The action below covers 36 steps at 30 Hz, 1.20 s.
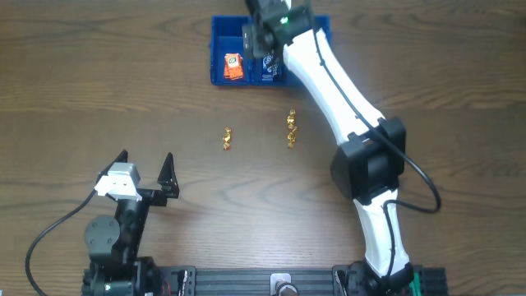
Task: Sort Candies Into Trays
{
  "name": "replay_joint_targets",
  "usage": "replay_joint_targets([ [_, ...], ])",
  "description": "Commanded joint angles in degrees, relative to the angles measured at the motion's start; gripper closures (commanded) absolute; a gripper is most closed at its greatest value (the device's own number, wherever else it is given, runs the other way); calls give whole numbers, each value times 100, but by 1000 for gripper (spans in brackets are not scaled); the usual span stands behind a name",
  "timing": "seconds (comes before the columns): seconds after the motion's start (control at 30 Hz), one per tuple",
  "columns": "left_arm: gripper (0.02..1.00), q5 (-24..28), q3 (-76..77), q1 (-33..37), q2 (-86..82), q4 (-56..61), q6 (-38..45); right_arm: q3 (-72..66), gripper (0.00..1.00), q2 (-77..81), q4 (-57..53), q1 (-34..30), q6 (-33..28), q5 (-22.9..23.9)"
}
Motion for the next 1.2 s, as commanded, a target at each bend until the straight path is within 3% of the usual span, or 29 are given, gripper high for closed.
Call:
replay_joint_targets([
  [0.03, 20, 140, -118, -24, -28, -177, 39, 785, 1, -566, -986, 544, 444, -61],
  [0.17, 20, 140, -118, -24, -28, -177, 39, 387, 1, -557, -1810, 1285, 1309, -70],
  [0.33, 20, 140, -118, -24, -28, -177, 39, -1073, 1, -557, -1401, 1862, 1976, -133],
  [0.53, 20, 140, -118, -24, -28, -177, 39, -2632, 1, -450, 42, 2002, 2203, -557],
  [0.97, 20, 140, -118, -24, -28, -177, 39, -2634, 20, 317, 758, 1996, 2249, -507],
  [1.2, 20, 140, -118, -24, -28, -177, 39, -2634, 106, 442, 765, 1996, 2382, -662],
])
